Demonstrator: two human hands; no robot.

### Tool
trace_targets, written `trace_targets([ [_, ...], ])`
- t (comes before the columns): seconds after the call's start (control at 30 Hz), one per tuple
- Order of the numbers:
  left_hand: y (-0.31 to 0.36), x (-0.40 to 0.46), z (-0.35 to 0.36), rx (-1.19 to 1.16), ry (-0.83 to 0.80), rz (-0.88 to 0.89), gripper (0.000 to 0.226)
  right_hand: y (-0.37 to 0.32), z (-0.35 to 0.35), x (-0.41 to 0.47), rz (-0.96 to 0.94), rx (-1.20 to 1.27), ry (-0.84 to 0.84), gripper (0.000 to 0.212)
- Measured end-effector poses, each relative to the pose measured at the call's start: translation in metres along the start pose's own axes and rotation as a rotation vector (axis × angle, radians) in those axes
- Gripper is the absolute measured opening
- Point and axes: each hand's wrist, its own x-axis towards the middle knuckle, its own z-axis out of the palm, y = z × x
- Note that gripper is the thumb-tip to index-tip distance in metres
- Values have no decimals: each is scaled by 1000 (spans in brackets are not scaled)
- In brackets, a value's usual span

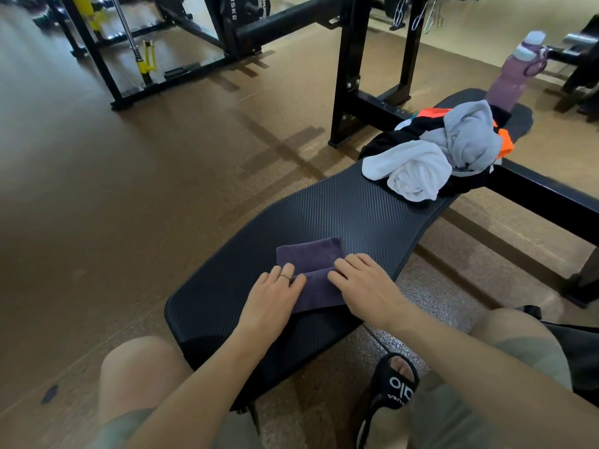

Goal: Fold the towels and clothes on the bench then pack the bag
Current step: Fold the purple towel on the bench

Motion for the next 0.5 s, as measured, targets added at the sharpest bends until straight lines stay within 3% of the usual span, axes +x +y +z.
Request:
trace_targets([
  [0.07, -3, -3, 2, -41, 42, 60, 35, 3, -6, -5, -8, 53, -82, 21],
  [0.17, -3, -9, 2, -127, 27, 36, 56, 6, -6, -10, 23, 52, -204, 42],
  [0.27, 0, -8, 2, -72, -32, 4, 66, 2, -2, -4, 68, 52, -188, 40],
  [0.4, -2, -1, -9, -94, 13, -13, 45, 6, -8, 6, 183, 188, -112, 21],
  [0.5, -11, 3, -18, -336, 66, -103, 19, 13, -15, 8, 353, 401, -100, 17],
])
